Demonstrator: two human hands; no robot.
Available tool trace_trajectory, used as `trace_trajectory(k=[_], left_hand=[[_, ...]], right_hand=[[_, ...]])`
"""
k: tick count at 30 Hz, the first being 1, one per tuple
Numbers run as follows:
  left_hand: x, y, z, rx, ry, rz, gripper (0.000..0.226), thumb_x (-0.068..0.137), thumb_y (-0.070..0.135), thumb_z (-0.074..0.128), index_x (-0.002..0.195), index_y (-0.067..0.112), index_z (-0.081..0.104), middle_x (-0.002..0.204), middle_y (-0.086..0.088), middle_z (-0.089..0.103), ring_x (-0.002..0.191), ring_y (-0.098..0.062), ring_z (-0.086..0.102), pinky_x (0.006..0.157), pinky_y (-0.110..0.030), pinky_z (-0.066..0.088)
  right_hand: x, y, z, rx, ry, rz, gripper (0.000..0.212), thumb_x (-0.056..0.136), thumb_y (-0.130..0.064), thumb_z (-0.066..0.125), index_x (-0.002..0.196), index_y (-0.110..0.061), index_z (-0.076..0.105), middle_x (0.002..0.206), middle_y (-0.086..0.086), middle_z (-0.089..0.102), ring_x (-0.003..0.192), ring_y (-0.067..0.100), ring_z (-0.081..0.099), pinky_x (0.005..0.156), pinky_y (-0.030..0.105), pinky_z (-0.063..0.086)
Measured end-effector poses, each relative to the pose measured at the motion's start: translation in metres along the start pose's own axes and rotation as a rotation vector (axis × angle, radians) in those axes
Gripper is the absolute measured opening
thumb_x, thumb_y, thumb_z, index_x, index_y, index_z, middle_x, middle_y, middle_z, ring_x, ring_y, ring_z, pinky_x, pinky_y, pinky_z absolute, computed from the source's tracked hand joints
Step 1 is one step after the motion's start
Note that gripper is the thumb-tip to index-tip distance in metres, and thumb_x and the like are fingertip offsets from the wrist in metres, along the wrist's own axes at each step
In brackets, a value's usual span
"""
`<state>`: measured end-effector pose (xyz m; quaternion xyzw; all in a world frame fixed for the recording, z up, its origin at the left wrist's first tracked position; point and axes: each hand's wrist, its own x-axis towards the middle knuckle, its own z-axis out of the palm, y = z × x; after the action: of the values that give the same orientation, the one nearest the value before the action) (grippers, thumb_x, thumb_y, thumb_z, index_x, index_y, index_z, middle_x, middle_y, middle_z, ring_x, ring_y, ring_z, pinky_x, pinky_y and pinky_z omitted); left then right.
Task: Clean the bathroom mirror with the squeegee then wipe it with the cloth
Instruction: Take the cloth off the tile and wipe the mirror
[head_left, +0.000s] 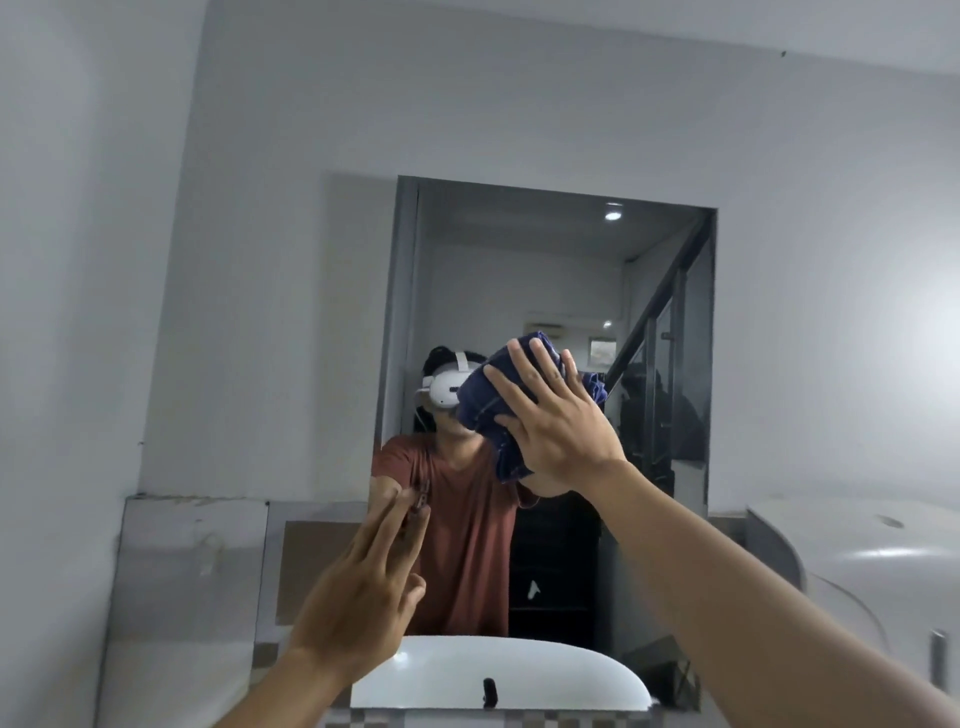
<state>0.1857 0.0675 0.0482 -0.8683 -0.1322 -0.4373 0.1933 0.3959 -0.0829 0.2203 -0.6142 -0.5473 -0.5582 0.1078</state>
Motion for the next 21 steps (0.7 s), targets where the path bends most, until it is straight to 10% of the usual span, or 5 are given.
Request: trace_trajectory(k=[6, 12, 21], left_hand=[[0.000, 0.000, -0.002, 0.011, 0.005, 0.009, 0.082, 0.092, 0.046, 0.045, 0.160, 0.010, 0.015, 0.167, -0.015, 0.016, 0.154, -0.032, 0.016, 0.100, -0.036, 0.055], [0.027, 0.002, -0.027, 0.093, 0.076, 0.010, 0.059, 0.097, 0.048, 0.044, 0.141, 0.010, 0.054, 0.145, -0.016, 0.052, 0.134, -0.032, 0.048, 0.111, -0.044, 0.044], [0.139, -0.015, -0.095, 0.237, 0.185, 0.079, 0.079, 0.085, 0.042, 0.069, 0.151, 0.008, 0.041, 0.154, -0.021, 0.033, 0.145, -0.036, 0.029, 0.118, -0.042, 0.026]], right_hand=[[-0.011, 0.040, -0.001, 0.017, 0.069, 0.177, 0.059, 0.105, -0.043, 0.031, 0.159, -0.022, 0.025, 0.168, 0.012, 0.016, 0.156, 0.034, 0.007, 0.125, 0.057, 0.013], [-0.013, 0.074, -0.003, 0.064, 0.126, 0.339, 0.058, 0.106, -0.043, 0.032, 0.160, -0.023, 0.025, 0.168, 0.013, 0.017, 0.156, 0.034, 0.008, 0.125, 0.056, 0.012], [-0.028, 0.096, -0.003, 0.118, 0.190, 0.473, 0.058, 0.106, -0.045, 0.029, 0.160, -0.027, 0.023, 0.169, 0.012, 0.016, 0.156, 0.033, 0.007, 0.125, 0.054, 0.011]])
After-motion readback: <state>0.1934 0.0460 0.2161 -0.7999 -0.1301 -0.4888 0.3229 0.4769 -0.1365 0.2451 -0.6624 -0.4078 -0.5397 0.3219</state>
